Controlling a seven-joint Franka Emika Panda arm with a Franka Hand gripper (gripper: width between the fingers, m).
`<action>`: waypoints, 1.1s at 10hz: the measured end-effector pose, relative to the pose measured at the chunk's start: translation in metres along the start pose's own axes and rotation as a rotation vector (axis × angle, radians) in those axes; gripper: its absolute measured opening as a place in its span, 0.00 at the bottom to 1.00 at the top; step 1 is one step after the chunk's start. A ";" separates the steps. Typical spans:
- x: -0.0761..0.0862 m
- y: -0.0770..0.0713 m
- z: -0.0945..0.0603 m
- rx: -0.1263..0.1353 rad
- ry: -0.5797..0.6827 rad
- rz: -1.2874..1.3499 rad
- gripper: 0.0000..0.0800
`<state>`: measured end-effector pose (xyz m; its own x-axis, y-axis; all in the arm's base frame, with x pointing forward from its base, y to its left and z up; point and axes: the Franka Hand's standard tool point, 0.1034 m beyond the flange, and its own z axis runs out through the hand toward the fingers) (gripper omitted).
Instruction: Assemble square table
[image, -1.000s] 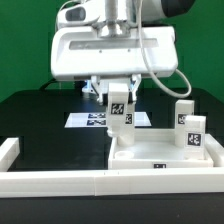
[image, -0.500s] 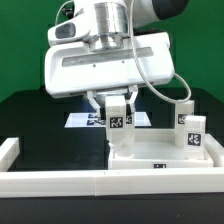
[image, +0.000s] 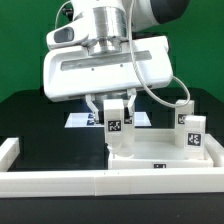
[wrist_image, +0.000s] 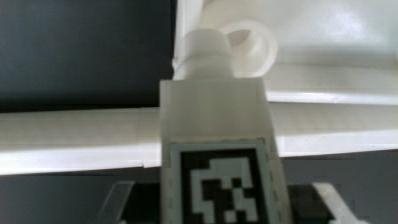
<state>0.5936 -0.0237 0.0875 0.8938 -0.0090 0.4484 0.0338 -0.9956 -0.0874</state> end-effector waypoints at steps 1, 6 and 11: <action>0.000 -0.006 0.003 0.002 0.004 0.014 0.36; 0.000 -0.015 0.008 -0.001 0.019 0.023 0.36; -0.006 -0.009 0.015 -0.040 0.061 0.031 0.36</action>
Offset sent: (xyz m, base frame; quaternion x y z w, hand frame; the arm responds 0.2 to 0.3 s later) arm 0.0067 0.0081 -0.0032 -0.0012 0.0047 0.0083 1.0000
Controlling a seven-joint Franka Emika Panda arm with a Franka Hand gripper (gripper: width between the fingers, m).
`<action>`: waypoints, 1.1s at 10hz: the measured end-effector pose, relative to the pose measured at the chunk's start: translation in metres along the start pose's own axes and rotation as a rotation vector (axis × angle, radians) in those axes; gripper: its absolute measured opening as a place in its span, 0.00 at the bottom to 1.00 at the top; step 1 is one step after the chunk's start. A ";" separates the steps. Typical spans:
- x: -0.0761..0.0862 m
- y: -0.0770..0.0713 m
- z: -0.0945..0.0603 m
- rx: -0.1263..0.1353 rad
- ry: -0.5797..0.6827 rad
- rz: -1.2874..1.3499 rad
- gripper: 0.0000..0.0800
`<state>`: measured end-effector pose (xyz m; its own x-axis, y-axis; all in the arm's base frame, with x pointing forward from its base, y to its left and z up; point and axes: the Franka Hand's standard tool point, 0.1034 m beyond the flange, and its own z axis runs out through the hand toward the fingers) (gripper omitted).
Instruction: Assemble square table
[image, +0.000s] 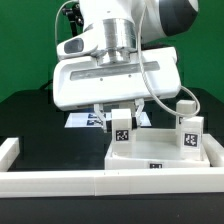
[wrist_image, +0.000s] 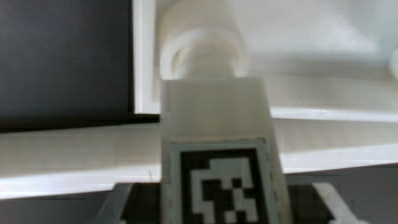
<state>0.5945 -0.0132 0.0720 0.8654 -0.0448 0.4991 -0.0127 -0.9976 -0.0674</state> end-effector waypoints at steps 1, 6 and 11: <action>0.000 -0.001 0.000 -0.020 0.033 0.008 0.36; -0.003 -0.003 -0.001 -0.017 0.052 0.020 0.36; -0.006 -0.006 0.002 0.001 0.019 0.020 0.64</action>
Offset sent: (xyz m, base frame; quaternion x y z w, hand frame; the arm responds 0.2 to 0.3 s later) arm -0.0160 -0.0039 -0.0044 -0.0173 0.0633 0.0389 0.9971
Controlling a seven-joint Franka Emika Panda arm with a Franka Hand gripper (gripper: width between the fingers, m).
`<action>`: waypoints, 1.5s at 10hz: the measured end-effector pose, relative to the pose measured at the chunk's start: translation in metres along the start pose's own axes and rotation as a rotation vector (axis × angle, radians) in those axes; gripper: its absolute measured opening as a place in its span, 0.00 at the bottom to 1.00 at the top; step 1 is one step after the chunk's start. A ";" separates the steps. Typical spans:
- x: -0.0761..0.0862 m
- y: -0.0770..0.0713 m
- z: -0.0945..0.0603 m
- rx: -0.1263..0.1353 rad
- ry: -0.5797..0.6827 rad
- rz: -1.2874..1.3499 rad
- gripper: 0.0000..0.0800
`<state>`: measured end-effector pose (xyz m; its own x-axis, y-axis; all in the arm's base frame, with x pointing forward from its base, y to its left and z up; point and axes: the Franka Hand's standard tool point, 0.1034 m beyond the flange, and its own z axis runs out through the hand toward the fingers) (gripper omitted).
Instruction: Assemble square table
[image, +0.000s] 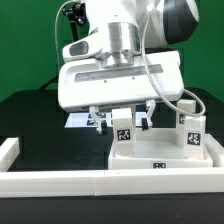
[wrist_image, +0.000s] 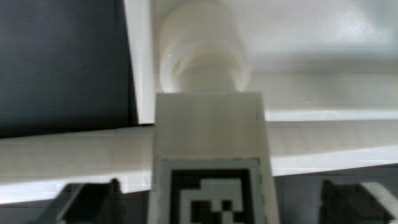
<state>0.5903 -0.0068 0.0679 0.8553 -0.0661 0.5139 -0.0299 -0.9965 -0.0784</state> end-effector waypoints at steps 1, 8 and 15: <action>0.000 0.000 0.000 0.000 -0.001 0.000 0.79; 0.010 0.003 -0.011 0.011 -0.018 -0.002 0.81; 0.016 -0.006 -0.019 0.122 -0.260 0.023 0.81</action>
Offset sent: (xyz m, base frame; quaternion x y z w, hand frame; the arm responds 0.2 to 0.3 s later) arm 0.0000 0.0000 0.0000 0.0000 0.0000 0.0000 1.0000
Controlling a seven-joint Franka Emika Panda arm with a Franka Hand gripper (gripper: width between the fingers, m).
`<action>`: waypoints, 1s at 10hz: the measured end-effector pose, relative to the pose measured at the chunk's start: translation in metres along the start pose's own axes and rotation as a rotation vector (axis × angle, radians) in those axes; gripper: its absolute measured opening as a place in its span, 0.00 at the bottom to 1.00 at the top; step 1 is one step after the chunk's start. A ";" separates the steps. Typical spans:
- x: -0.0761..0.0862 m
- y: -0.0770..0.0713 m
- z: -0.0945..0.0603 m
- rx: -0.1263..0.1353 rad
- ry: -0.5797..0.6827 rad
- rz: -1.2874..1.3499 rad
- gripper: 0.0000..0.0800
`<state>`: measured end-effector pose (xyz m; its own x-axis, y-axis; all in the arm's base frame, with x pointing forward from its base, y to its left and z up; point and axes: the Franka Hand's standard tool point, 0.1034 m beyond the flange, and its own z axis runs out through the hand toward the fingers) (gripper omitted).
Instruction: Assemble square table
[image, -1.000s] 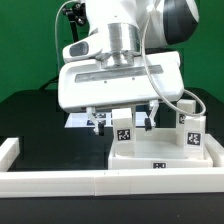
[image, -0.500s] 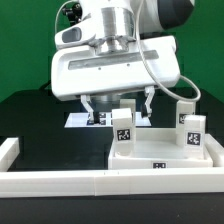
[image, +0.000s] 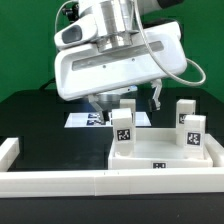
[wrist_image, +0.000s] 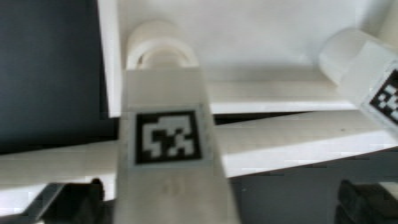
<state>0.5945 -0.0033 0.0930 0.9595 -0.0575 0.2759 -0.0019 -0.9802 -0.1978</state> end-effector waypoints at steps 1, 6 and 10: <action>-0.003 -0.002 0.001 0.028 -0.099 0.000 0.81; 0.005 -0.003 -0.002 0.076 -0.230 -0.008 0.81; 0.004 0.003 -0.001 0.011 -0.245 0.059 0.81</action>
Offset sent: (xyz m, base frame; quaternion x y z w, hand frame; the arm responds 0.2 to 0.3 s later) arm 0.0034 -0.0061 0.0046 0.0263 -0.1822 0.0006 0.9829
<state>0.5978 -0.0064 0.0941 0.9974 -0.0661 0.0277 -0.0585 -0.9743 -0.2176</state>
